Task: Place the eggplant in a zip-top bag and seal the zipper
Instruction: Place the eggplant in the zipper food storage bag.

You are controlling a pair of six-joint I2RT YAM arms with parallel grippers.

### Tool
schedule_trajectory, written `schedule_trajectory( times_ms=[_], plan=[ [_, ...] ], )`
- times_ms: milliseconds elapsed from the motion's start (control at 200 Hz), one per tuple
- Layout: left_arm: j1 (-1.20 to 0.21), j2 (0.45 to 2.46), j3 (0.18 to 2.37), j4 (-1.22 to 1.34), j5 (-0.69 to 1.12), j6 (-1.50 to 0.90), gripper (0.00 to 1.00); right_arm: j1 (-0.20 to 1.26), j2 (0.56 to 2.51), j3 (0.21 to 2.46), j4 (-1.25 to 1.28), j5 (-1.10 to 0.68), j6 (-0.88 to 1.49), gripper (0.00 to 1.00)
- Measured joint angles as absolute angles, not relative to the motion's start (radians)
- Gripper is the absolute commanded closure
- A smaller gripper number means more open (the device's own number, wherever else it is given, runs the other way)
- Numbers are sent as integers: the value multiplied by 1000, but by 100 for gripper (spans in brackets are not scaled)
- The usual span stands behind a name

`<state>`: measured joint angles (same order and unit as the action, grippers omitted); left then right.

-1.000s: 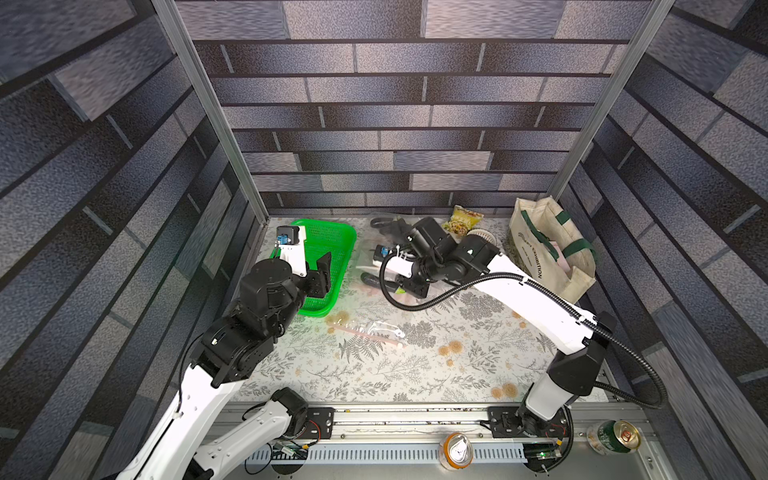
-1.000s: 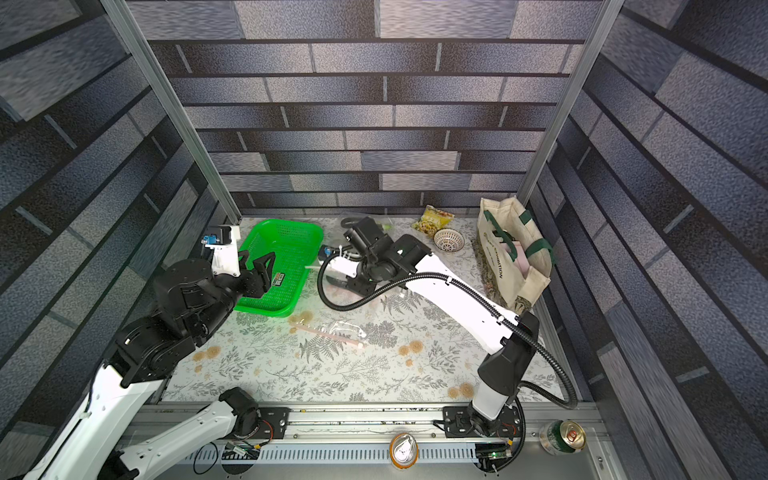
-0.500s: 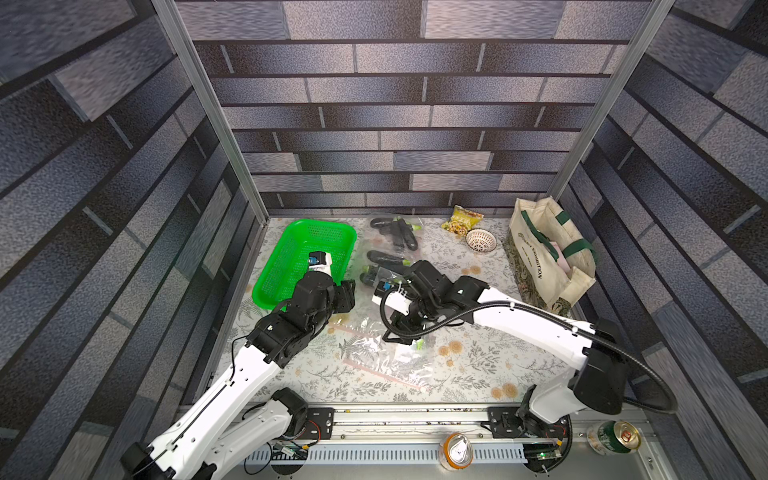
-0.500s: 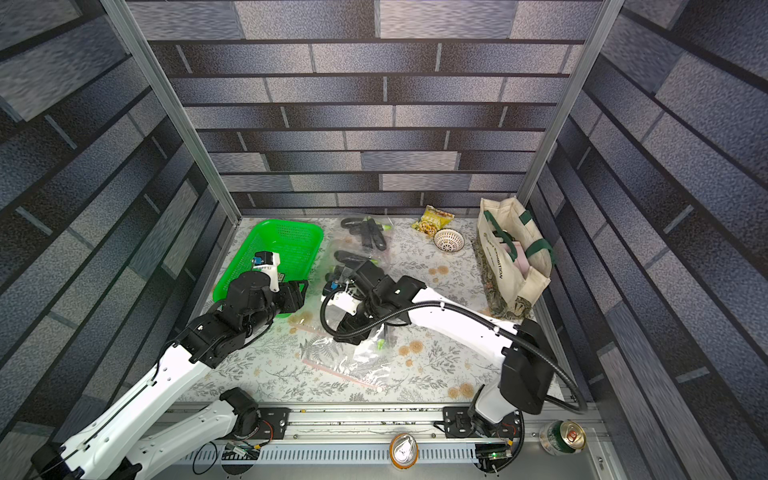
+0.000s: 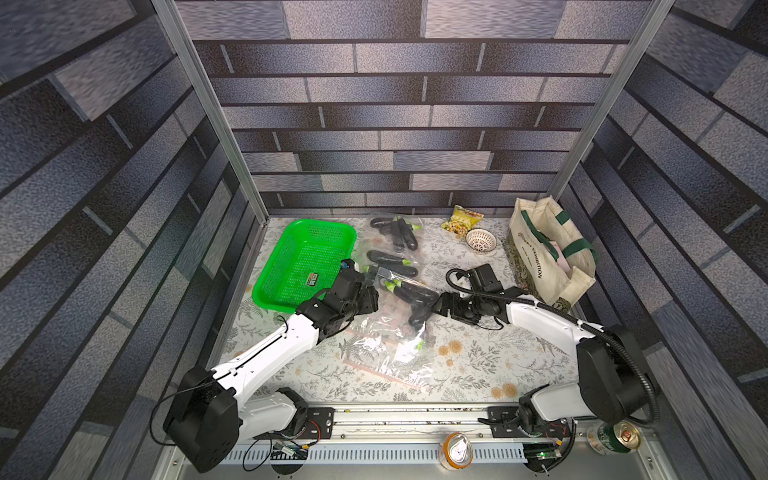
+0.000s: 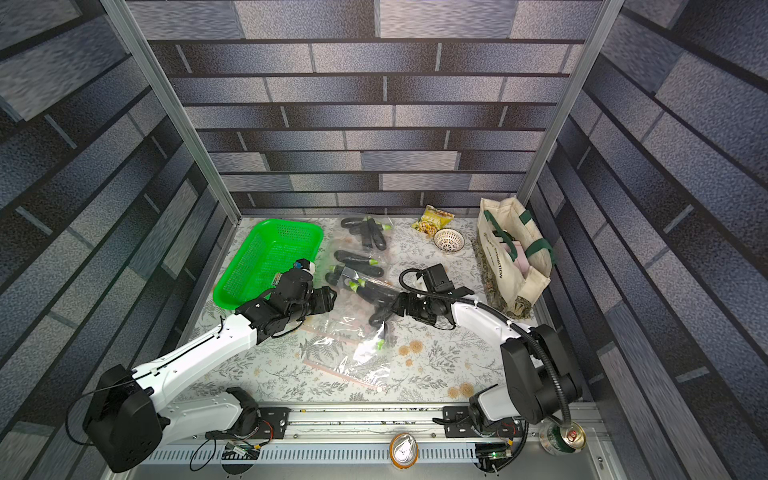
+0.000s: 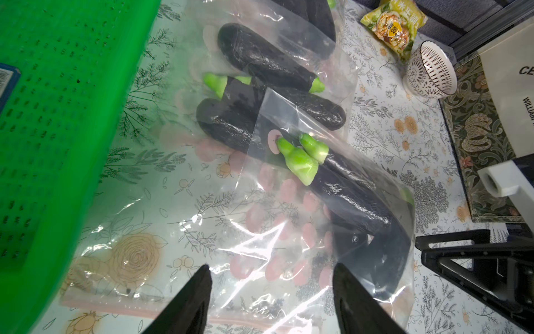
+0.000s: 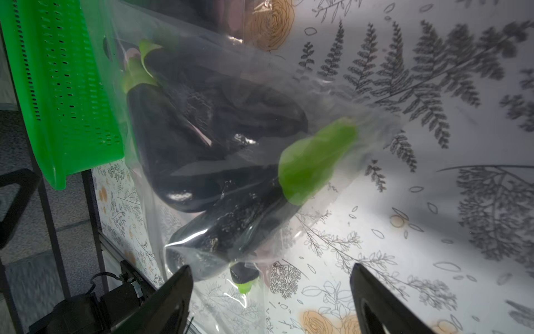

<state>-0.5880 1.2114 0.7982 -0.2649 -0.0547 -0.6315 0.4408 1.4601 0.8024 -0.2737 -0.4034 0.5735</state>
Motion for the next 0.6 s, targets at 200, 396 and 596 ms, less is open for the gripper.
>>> schedule_trajectory(
  times_ms=[200,396,596],
  plan=[
    [-550,1274,809,-229,-47,-667,21,441,1568,795,-104,-449,647,32],
    [-522,1410,870,-224,-29,-682,18,441,1599,784,-20,-454,674,59],
    [-509,1563,1036,-234,-34,-674,12,441,1599,782,14,-439,670,73]
  ],
)
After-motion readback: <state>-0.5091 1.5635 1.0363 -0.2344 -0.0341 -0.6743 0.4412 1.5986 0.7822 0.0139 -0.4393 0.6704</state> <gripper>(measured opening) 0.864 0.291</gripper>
